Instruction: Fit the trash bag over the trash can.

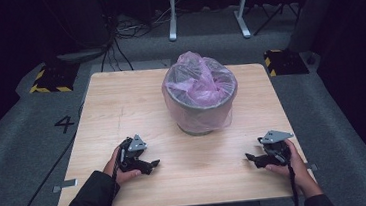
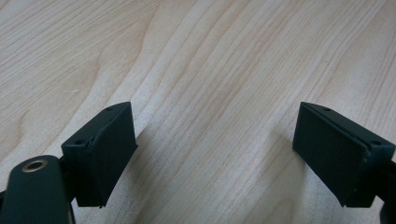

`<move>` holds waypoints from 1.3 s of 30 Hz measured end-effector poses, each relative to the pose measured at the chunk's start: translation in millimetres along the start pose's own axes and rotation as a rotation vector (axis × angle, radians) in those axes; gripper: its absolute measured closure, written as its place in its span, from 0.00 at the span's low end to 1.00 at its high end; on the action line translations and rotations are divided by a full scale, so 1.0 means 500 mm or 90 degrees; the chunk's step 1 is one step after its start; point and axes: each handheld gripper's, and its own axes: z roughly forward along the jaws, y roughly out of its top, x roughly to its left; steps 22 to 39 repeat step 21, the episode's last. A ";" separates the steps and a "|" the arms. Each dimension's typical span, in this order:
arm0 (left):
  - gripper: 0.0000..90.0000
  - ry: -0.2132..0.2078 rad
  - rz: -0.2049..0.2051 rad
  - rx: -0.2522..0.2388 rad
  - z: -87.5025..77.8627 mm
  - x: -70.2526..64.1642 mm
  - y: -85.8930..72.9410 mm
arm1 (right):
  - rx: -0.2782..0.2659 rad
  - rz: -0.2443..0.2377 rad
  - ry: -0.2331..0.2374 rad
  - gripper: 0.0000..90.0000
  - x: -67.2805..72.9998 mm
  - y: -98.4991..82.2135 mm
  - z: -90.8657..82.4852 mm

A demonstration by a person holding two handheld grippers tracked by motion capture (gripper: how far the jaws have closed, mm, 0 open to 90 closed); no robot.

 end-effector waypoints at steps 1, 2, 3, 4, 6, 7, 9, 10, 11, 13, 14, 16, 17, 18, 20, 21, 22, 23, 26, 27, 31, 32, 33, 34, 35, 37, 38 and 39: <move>0.15 0.000 0.000 0.000 0.000 0.000 0.000 | -0.004 0.011 0.003 0.21 0.001 -0.007 0.000; 0.15 -0.001 -0.001 0.000 0.000 0.000 0.000 | -0.011 0.026 0.020 0.21 -0.001 -0.017 -0.004; 0.15 0.000 0.000 0.000 0.000 0.000 0.000 | -0.013 0.031 0.023 0.21 -0.002 -0.020 -0.006; 0.15 0.000 0.000 0.000 0.000 0.000 0.000 | -0.016 0.042 0.025 0.20 -0.004 -0.026 -0.008; 0.15 -0.001 -0.001 0.000 0.000 0.000 0.000 | -0.032 0.061 0.015 0.20 -0.005 -0.037 -0.010; 0.15 -0.001 -0.001 0.000 0.000 0.000 0.000 | -0.033 0.064 0.011 0.19 -0.004 -0.039 -0.012; 0.15 0.000 0.000 0.000 0.000 0.000 0.000 | -0.033 0.064 0.007 0.19 -0.003 -0.039 -0.012; 0.15 -0.001 -0.001 0.000 0.000 0.000 0.000 | -0.031 0.067 0.007 0.18 -0.003 -0.039 -0.012; 0.15 0.000 0.000 0.000 0.000 0.000 0.000 | -0.030 0.068 0.007 0.17 -0.004 -0.039 -0.011; 0.15 0.000 0.000 0.000 0.000 0.000 0.000 | -0.029 0.068 0.006 0.17 -0.005 -0.038 -0.011; 0.15 -0.001 -0.001 0.000 0.000 0.000 0.000 | -0.029 0.068 0.006 0.17 -0.005 -0.038 -0.010; 0.14 0.000 0.001 0.000 0.000 0.000 0.000 | -0.030 0.068 0.006 0.17 -0.005 -0.038 -0.010; 0.14 0.000 0.001 0.000 0.000 0.000 0.000 | -0.030 0.068 0.006 0.17 -0.005 -0.038 -0.010; 0.14 0.000 0.001 0.000 0.001 0.000 0.001 | -0.029 0.069 0.005 0.17 -0.004 -0.038 -0.011; 0.14 0.000 0.001 0.000 0.001 0.001 0.001 | -0.029 0.069 0.005 0.17 -0.004 -0.038 -0.011; 0.14 0.000 0.001 0.001 0.001 0.001 0.001 | -0.029 0.069 0.005 0.17 -0.004 -0.038 -0.011; 0.14 0.000 0.001 0.001 0.001 0.001 0.001 | -0.029 0.069 0.005 0.17 -0.004 -0.038 -0.011; 0.14 0.000 0.001 0.001 0.001 0.001 0.001 | -0.029 0.069 0.005 0.17 -0.004 -0.038 -0.011; 0.14 0.000 0.001 0.001 0.001 0.001 0.001 | -0.029 0.069 0.005 0.17 -0.004 -0.038 -0.011; 0.14 0.000 0.001 0.001 0.001 0.001 0.001 | -0.029 0.069 0.005 0.17 -0.004 -0.038 -0.011; 0.14 0.000 0.001 0.001 0.001 0.001 0.001 | -0.029 0.069 0.005 0.17 -0.004 -0.038 -0.011; 0.14 0.000 0.001 0.001 0.001 0.001 0.001 | -0.029 0.069 0.005 0.17 -0.004 -0.038 -0.011; 0.14 0.000 0.001 0.001 0.001 0.001 0.001 | -0.029 0.069 0.005 0.17 -0.004 -0.038 -0.011; 0.14 0.000 0.001 0.001 0.001 0.001 0.001 | -0.029 0.069 0.005 0.17 -0.004 -0.038 -0.011; 0.14 0.000 0.001 0.001 0.001 0.001 0.001 | -0.029 0.069 0.005 0.17 -0.004 -0.038 -0.011; 0.14 0.000 0.001 0.001 0.001 0.001 0.001 | -0.029 0.069 0.005 0.17 -0.004 -0.038 -0.011; 0.14 0.000 0.001 0.001 0.001 0.001 0.001 | -0.029 0.069 0.005 0.17 -0.004 -0.038 -0.011; 0.14 0.000 0.001 0.001 0.001 0.001 0.001 | -0.029 0.069 0.005 0.17 -0.004 -0.038 -0.011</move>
